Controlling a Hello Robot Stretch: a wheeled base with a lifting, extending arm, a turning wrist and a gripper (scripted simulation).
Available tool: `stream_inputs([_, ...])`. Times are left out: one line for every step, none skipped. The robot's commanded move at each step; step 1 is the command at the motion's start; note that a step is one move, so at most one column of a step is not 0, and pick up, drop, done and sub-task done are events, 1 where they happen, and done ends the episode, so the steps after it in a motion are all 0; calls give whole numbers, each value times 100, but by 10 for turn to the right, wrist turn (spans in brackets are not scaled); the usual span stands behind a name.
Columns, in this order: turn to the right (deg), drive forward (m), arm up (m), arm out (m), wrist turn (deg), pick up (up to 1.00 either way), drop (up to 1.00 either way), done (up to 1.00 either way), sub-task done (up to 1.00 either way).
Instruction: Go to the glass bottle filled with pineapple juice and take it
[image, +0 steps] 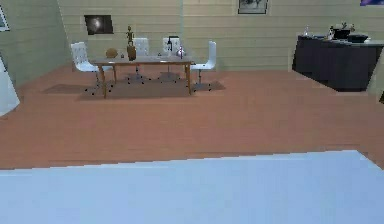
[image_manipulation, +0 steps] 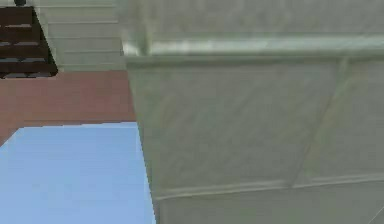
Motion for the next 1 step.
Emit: stream_inputs([-330, 0, 0, 0, 0, 0, 0, 0, 0])
